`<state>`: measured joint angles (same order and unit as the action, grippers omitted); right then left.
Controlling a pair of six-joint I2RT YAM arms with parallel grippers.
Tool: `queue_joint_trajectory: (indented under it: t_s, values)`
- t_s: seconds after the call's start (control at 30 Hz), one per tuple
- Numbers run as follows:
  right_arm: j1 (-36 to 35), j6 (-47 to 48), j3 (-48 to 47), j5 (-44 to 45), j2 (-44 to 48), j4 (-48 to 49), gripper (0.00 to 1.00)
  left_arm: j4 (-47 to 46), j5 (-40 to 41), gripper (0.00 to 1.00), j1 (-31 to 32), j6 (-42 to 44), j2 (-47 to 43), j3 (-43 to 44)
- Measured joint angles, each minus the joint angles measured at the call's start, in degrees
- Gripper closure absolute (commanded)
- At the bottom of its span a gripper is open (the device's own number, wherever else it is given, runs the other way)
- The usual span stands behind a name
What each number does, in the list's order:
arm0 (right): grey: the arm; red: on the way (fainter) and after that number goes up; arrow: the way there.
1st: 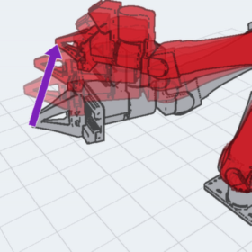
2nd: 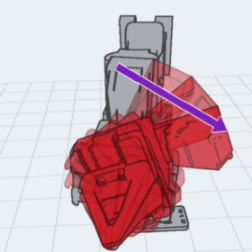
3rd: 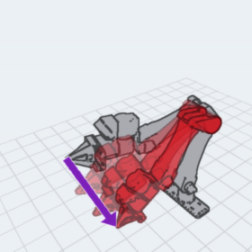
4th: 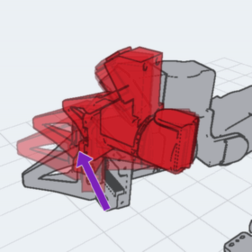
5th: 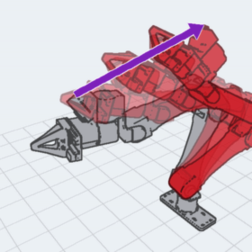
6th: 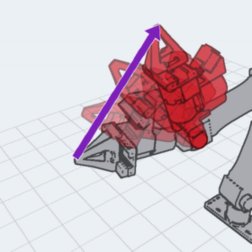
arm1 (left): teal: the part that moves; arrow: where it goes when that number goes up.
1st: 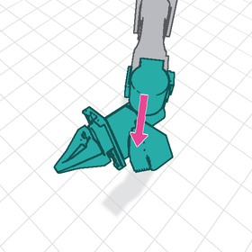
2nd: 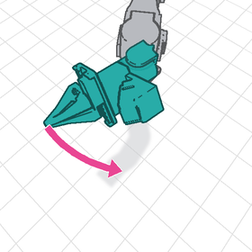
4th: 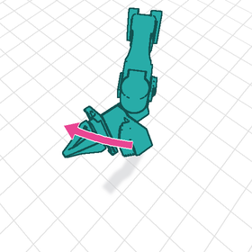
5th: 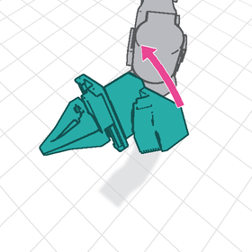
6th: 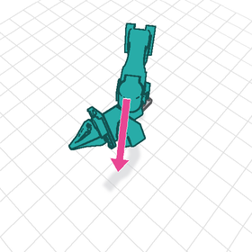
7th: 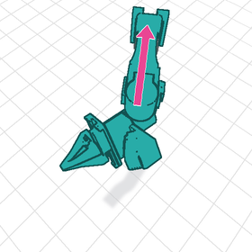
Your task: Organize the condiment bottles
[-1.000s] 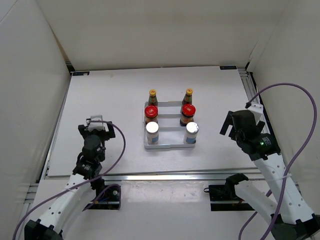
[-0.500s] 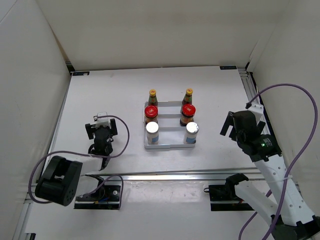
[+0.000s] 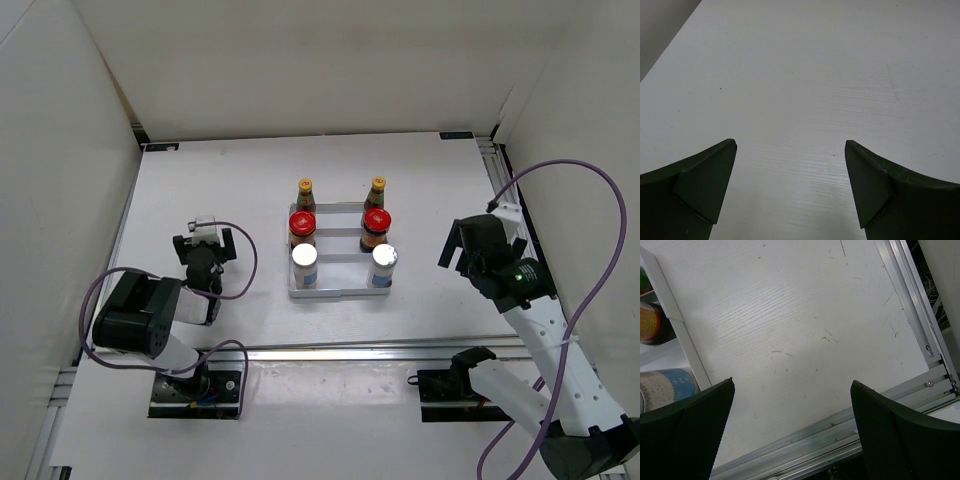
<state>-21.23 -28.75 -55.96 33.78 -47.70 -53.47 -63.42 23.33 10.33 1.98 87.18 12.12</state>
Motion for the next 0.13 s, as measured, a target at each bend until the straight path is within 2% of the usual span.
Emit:
queue_joint_trajectory:
  t_s: [0.13]
  values:
    - [0.0, 0.0, 0.0, 0.8, -0.3, 0.0, 0.00, -2.6, 0.9, 0.00, 1.6, 0.7, 0.2, 0.2]
